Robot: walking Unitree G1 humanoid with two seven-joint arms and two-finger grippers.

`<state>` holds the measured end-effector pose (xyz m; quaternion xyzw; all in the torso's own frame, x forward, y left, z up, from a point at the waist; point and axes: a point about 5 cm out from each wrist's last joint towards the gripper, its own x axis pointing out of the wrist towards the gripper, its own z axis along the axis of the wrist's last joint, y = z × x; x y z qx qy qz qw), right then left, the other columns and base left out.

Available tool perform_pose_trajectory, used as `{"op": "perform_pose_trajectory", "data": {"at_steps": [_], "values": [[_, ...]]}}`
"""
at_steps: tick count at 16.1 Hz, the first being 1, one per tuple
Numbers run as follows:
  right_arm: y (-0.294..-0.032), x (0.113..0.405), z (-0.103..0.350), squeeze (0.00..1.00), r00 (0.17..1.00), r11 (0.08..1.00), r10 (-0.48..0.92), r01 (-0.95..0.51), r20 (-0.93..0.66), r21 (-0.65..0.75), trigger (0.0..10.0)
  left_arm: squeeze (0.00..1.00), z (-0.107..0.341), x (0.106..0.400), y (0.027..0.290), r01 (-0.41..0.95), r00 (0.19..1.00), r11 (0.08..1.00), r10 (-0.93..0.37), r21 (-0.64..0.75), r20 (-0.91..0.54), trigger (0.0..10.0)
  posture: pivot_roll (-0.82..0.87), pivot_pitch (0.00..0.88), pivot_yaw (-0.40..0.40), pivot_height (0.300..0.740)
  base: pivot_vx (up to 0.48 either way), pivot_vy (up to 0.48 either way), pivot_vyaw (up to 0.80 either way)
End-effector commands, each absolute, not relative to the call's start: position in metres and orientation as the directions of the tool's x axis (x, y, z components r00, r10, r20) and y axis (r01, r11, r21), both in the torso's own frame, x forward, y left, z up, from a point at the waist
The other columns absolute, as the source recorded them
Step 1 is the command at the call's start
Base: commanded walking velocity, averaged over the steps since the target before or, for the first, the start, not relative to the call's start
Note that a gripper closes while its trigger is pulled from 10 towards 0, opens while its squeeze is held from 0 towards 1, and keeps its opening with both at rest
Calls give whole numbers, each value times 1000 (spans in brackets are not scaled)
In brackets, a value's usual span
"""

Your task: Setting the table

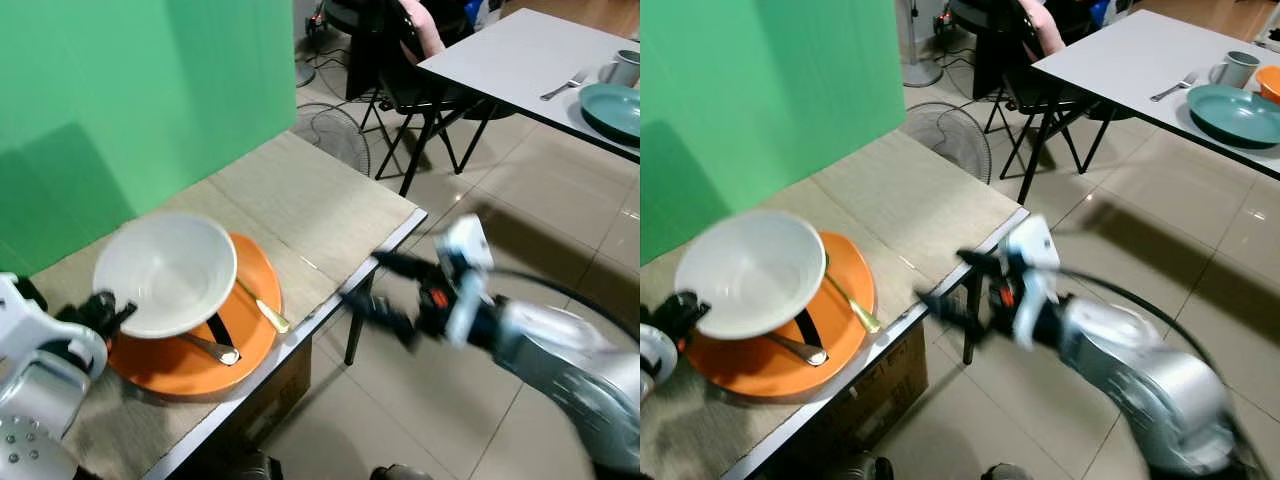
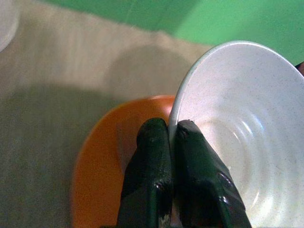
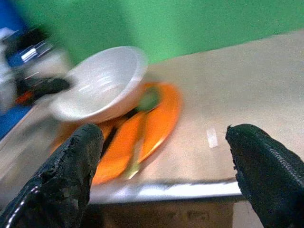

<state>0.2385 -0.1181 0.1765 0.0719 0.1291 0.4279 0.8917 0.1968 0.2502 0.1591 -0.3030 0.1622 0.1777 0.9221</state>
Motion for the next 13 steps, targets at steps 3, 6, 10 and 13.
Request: {"op": "perform_pose_trajectory", "data": {"at_steps": [3,6,10,13], "values": [[-93,259,174,1000,670,655,732,-641,-125,400,10000,0,174,218,212,-223,958,793,71,-567,-278,0,-56,58,40,740,0,0,0],[-67,269,181,1000,663,597,746,-624,-64,505,10000,0,188,227,194,-100,980,867,2,-488,-198,0,-55,60,39,740,0,0,0],[-59,279,181,200,671,593,735,-567,-98,571,10000,0,205,233,182,10,994,941,-46,-339,-100,0,-53,63,36,740,0,0,0],[-62,286,169,0,716,670,668,-460,-203,583,3490,0,216,234,178,52,998,948,-59,-313,-12,0,-53,63,36,740,0,0,0]]}}
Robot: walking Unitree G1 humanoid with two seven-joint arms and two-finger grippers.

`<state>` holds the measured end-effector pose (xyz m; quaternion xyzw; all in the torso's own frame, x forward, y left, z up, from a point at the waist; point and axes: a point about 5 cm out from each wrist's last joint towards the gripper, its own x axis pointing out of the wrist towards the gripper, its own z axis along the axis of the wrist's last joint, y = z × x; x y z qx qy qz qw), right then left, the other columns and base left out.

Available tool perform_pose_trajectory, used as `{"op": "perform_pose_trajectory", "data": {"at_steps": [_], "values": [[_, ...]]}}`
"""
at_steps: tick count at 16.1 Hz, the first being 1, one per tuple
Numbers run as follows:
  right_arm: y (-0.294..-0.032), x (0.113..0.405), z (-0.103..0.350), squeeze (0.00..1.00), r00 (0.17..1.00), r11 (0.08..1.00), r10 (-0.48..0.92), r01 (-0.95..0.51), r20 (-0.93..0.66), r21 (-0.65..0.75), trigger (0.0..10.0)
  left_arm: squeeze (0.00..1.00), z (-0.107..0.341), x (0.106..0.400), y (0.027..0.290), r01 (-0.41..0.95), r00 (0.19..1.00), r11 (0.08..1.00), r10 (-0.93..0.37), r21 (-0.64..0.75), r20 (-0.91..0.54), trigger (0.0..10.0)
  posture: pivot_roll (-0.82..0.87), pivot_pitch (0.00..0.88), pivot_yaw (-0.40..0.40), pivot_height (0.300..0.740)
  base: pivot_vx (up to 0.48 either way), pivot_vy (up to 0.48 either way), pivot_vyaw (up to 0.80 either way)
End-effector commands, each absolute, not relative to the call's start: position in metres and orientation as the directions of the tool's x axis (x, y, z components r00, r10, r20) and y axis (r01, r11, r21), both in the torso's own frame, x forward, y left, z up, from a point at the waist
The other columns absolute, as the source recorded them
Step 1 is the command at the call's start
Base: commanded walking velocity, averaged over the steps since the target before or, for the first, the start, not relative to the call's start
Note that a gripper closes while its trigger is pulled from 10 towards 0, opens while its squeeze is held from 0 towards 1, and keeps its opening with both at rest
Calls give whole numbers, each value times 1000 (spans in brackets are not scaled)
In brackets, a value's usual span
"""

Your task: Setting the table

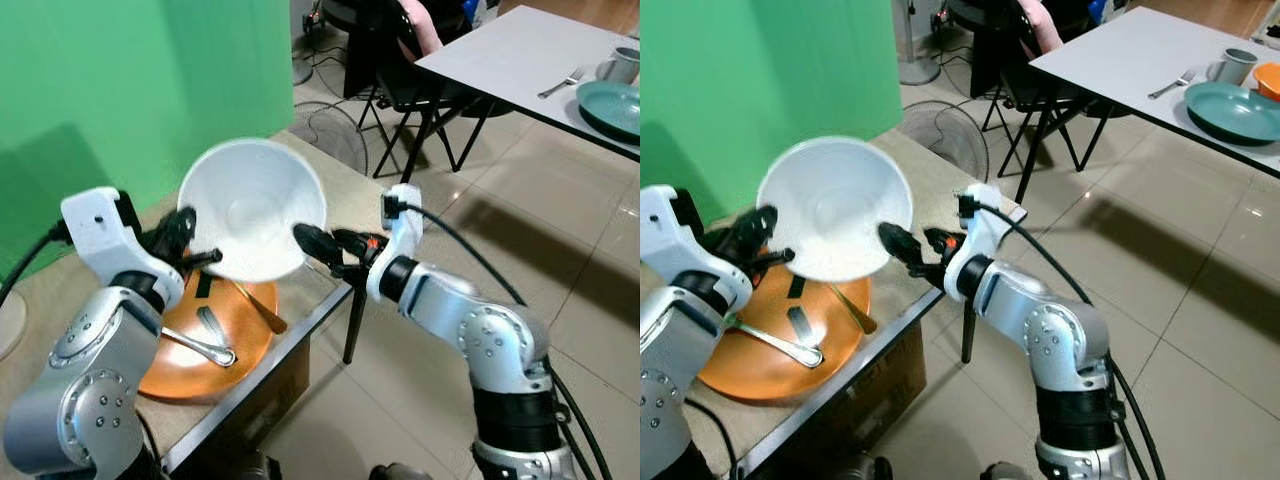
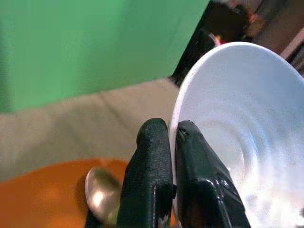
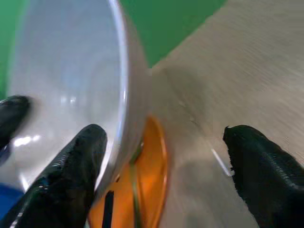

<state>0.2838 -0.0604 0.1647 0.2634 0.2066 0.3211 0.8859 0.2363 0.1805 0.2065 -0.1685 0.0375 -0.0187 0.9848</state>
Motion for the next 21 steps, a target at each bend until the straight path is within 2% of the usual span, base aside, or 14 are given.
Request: {"op": "perform_pose_trajectory", "data": {"at_steps": [1,7,21], "values": [[-61,289,167,0,724,670,657,-432,-211,604,0,0,219,234,175,80,997,948,-77,-307,25,0,-53,63,37,740,0,0,0],[-62,298,172,0,754,581,637,-333,-161,742,0,0,225,232,161,187,980,962,-168,-201,110,0,-51,63,36,740,0,0,0],[-64,305,178,0,776,575,614,-314,-146,755,0,0,221,235,164,171,980,975,-152,-144,132,0,-52,50,35,740,0,0,0]]}}
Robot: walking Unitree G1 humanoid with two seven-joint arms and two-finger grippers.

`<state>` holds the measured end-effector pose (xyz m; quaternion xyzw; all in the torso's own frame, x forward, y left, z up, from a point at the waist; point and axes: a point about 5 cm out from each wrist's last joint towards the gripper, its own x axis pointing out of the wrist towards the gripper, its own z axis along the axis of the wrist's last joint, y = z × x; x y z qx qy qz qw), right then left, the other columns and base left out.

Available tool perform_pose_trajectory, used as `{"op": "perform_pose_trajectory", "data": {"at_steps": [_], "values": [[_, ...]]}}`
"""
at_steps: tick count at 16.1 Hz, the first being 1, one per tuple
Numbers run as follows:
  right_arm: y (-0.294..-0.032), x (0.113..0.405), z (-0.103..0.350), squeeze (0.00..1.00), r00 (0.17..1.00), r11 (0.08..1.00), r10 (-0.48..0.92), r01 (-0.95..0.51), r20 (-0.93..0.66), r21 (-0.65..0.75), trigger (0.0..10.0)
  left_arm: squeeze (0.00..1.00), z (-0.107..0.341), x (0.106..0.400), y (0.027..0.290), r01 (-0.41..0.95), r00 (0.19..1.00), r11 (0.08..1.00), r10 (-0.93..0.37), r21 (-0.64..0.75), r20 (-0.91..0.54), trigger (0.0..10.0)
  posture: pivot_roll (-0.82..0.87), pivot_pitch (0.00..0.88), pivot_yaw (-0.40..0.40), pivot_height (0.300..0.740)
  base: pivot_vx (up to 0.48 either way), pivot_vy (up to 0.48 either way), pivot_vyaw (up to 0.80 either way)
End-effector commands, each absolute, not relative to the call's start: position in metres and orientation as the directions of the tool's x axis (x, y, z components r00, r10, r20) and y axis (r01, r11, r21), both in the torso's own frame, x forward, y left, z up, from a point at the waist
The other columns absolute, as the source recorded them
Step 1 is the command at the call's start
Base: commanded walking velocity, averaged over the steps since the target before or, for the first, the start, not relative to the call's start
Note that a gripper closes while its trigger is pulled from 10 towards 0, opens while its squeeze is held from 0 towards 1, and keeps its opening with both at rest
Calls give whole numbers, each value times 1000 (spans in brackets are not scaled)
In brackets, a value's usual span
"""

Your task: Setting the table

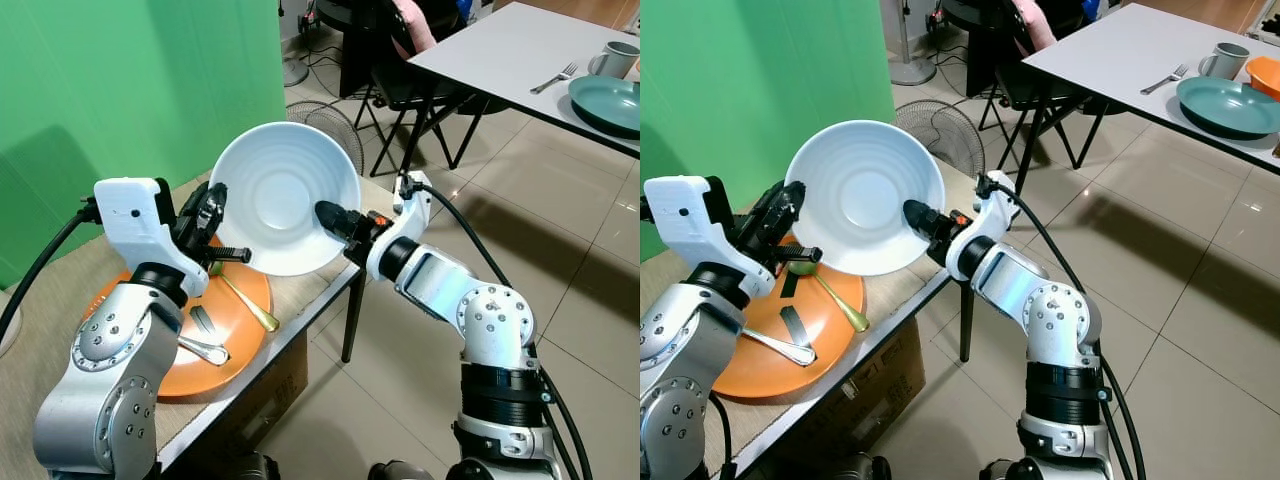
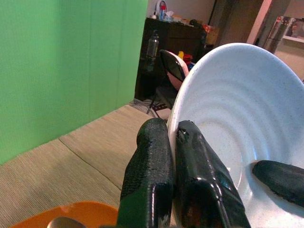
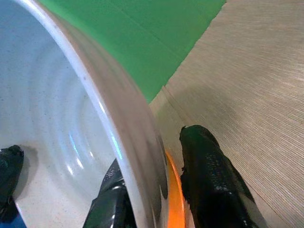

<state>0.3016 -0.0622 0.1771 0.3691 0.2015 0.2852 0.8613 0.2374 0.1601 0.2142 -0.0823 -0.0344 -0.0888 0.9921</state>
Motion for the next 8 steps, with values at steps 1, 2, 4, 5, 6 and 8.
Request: {"op": "perform_pose_trajectory", "data": {"at_steps": [1,2,4,5,6,8], "values": [[-64,305,179,0,777,572,614,-315,-141,758,0,0,221,235,164,167,981,975,-149,-146,127,0,-52,47,35,740,0,0,0],[-64,305,180,0,776,566,616,-317,-135,761,0,0,220,235,164,164,982,975,-147,-148,122,4353,-52,46,35,740,0,0,0],[-64,306,182,0,779,559,616,-322,-123,764,0,145,218,236,167,130,987,976,-111,-174,112,10000,-54,39,38,740,0,0,0],[-65,306,182,0,780,558,615,-321,-121,765,0,1000,218,236,168,139,986,972,-117,-192,118,10000,-55,36,38,740,0,0,0],[-65,307,183,0,781,557,613,-320,-119,766,0,1000,218,236,167,153,983,968,-130,-200,127,10000,-55,33,39,740,0,0,0],[-67,307,182,0,787,560,605,-314,-120,767,0,1000,218,236,168,142,985,970,-118,-199,128,10000,-58,28,41,740,0,0,0]]}}
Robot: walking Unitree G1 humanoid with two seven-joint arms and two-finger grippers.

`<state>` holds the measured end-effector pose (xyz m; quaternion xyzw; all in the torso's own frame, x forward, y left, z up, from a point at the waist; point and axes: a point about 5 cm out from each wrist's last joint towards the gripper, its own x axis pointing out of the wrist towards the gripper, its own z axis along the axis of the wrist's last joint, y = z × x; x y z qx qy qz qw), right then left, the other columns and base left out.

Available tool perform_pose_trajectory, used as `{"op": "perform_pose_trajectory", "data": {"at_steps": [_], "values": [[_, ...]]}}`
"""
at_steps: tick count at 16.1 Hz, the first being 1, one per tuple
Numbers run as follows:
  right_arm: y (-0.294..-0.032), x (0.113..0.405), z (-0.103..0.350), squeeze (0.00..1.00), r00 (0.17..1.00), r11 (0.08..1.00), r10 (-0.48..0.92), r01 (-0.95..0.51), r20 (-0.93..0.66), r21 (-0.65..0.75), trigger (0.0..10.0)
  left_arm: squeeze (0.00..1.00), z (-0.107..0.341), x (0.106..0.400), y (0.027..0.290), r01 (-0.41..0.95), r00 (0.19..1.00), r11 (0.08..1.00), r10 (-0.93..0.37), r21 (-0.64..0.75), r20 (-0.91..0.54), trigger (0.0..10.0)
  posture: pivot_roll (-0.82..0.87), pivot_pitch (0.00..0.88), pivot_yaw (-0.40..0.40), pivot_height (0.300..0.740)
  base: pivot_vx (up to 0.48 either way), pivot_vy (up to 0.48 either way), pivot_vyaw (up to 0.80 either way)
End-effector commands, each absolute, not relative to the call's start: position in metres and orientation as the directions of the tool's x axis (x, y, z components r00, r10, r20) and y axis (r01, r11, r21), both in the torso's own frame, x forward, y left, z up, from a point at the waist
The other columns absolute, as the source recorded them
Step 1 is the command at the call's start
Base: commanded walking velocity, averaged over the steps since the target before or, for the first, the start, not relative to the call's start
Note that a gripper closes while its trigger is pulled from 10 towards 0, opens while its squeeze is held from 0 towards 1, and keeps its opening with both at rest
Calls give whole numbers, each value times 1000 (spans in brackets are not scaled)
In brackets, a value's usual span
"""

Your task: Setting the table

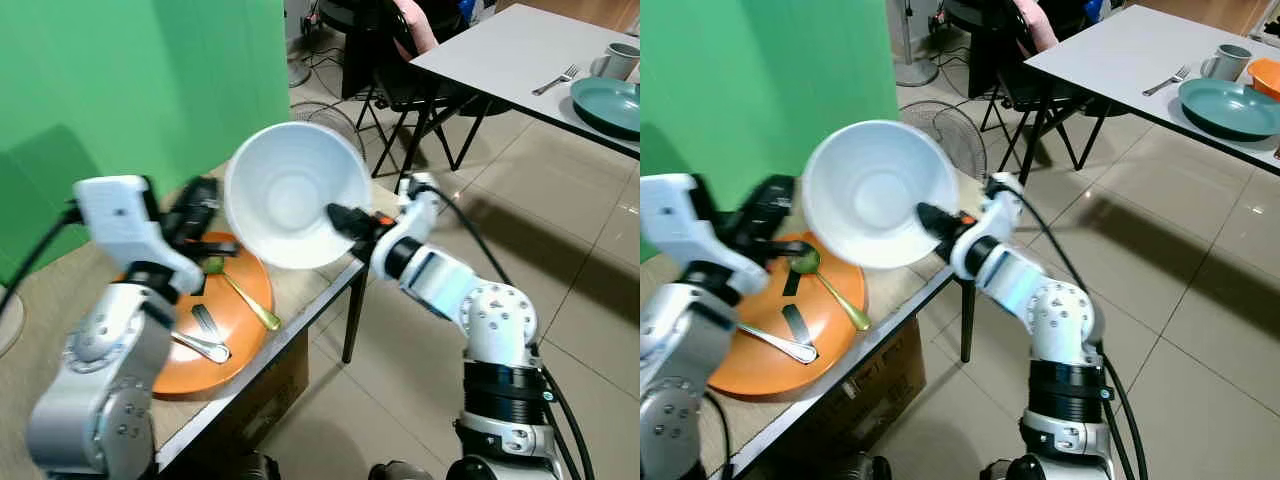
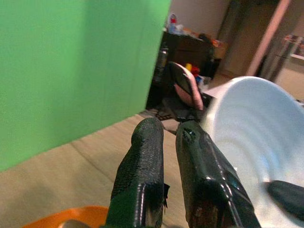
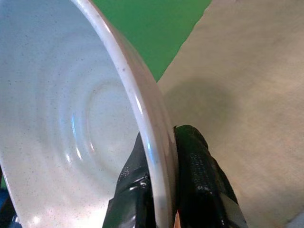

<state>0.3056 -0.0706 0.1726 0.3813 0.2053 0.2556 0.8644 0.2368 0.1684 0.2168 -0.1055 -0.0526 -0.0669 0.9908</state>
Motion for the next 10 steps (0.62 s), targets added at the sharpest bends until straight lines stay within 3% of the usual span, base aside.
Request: {"op": "perform_pose_trajectory", "data": {"at_steps": [1,4,5,6,8,10], "values": [[-69,307,181,0,793,565,597,-307,-123,766,0,1000,218,236,169,130,986,972,-105,-198,129,10000,-58,27,42,740,0,0,0],[-87,313,179,0,853,623,502,-244,-141,743,0,945,221,235,173,103,986,976,-74,-191,152,10000,-57,23,40,740,0,0,0],[-105,317,179,0,898,706,411,-207,-154,677,0,0,220,232,173,107,986,979,-82,-172,144,10000,-54,22,38,740,0,0,0],[-131,314,183,0,928,825,342,-221,-147,520,10000,0,207,227,174,88,994,993,-83,-75,67,10000,-54,22,38,740,0,0,0],[-149,303,187,0,942,921,313,-270,-120,279,10000,0,196,223,176,62,998,998,-62,14,30,10000,-63,27,39,740,0,0,0],[-162,288,188,0,962,942,254,-224,-97,248,10000,0,184,222,173,45,999,992,-45,114,-4,10000,-73,34,40,740,0,0,-709]]}}
